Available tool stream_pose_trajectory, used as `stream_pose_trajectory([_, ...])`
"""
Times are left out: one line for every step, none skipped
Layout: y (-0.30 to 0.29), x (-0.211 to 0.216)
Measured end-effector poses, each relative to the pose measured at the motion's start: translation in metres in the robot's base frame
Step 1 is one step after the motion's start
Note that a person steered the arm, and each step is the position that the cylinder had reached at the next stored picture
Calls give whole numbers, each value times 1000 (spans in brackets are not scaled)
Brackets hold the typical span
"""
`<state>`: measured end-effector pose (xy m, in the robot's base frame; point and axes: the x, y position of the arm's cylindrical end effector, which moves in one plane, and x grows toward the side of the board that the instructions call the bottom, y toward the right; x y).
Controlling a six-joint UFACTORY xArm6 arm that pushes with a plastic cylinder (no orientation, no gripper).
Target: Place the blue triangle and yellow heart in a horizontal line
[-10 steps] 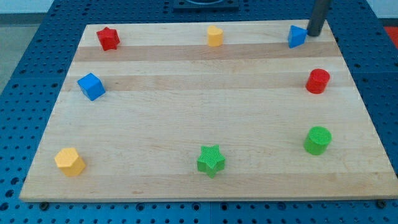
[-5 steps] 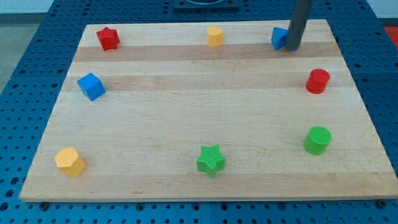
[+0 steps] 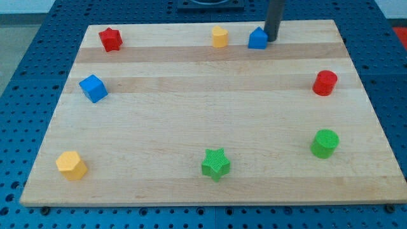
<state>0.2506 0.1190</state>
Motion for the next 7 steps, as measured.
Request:
stream_pose_trajectory([-37,1])
stream_pose_trajectory([-70,1])
stream_pose_trajectory([-105,2])
stream_pose_trajectory([-139,8])
stream_pose_trajectory([-169,16])
stream_pose_trajectory([-180,23])
stream_pose_trajectory([-180,24])
